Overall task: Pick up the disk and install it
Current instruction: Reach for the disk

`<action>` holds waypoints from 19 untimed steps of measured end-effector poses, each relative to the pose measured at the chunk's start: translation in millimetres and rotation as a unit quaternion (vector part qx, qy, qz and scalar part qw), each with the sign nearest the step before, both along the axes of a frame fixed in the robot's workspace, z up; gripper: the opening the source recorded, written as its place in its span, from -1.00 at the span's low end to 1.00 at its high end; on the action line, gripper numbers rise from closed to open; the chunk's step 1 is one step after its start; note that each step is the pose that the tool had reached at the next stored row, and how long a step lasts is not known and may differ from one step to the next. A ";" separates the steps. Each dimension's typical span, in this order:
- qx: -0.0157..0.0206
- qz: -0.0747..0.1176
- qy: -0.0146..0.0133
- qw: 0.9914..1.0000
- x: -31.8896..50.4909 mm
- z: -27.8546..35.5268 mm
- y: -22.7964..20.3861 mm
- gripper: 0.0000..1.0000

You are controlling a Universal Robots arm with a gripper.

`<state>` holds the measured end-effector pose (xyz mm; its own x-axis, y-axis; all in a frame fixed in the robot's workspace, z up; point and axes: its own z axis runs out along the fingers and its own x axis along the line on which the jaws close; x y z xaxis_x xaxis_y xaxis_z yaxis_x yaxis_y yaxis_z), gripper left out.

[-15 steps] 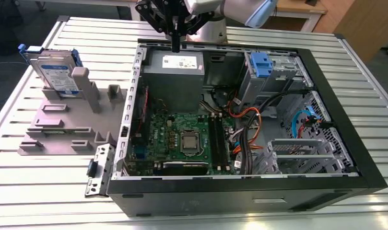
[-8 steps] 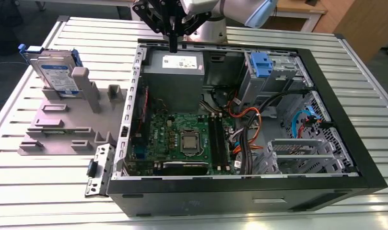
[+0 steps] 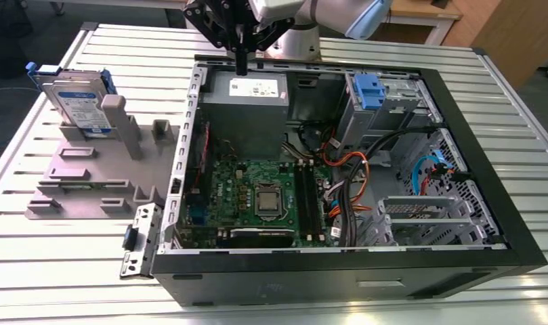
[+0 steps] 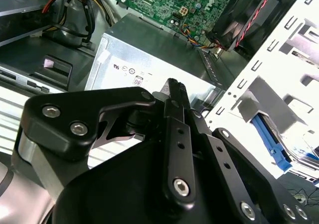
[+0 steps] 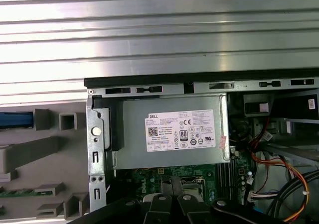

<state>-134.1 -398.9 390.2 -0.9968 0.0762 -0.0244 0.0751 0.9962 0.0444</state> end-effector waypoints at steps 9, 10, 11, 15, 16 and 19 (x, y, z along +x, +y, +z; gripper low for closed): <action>0.000 0.000 0.000 1.000 -14.5 -8.2 0.0 -0.79; 0.000 0.000 0.000 1.000 -14.8 -8.2 0.0 -0.79; 0.000 0.000 0.000 1.000 -15.2 -8.2 0.0 -0.79; 0.000 0.000 0.000 1.000 -15.7 -8.4 0.0 -0.79; 0.000 0.000 0.000 1.000 -15.8 -8.4 0.0 -0.79; 0.000 0.000 0.000 1.000 -16.6 -8.4 0.0 -0.79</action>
